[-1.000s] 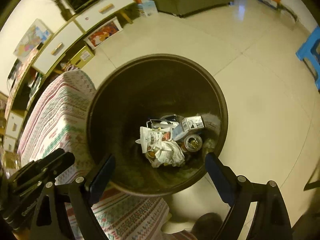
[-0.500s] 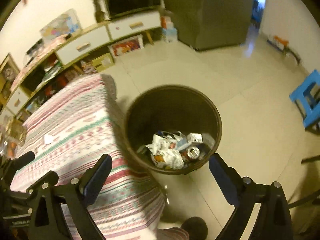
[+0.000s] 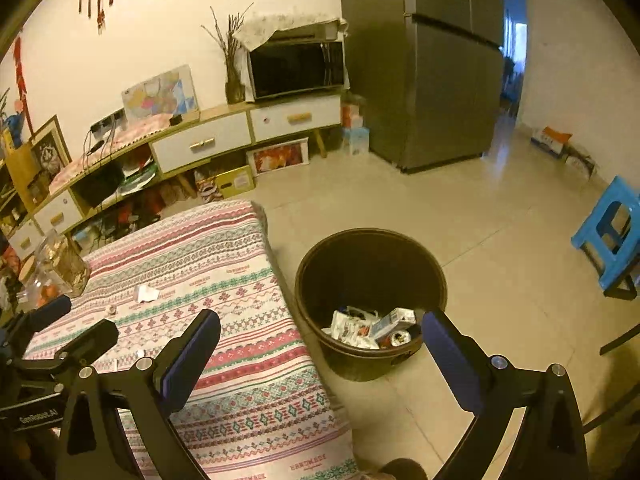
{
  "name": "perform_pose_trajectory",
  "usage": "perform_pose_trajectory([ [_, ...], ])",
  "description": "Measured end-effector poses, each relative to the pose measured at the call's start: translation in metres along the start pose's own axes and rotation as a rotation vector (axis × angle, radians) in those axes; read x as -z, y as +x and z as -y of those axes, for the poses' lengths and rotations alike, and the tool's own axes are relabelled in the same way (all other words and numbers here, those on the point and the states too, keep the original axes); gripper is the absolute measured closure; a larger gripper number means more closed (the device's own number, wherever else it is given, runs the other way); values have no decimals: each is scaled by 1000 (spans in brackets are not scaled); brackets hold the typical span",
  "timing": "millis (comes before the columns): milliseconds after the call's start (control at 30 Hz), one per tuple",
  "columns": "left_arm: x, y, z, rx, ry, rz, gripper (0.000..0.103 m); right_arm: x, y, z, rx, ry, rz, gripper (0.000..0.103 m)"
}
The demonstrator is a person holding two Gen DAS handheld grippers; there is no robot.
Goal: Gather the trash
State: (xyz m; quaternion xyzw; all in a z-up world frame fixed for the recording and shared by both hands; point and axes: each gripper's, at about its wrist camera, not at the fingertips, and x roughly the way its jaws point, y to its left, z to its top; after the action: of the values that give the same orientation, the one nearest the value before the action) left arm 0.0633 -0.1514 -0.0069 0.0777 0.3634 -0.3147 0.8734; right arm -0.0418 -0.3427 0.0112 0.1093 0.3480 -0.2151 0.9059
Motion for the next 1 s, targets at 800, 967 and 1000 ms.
perform_pose_trajectory([
  [800,22,-35,-7,-159,-89,140,0,21,-11,-32,-17,-136,95,1],
  [967,25,-40,-7,-187,-96,160,0,21,-11,-36,-40,-145,98,1],
  [1000,25,-40,-8,-189,-99,160,0,21,-10,-37,-41,-147,97,1],
])
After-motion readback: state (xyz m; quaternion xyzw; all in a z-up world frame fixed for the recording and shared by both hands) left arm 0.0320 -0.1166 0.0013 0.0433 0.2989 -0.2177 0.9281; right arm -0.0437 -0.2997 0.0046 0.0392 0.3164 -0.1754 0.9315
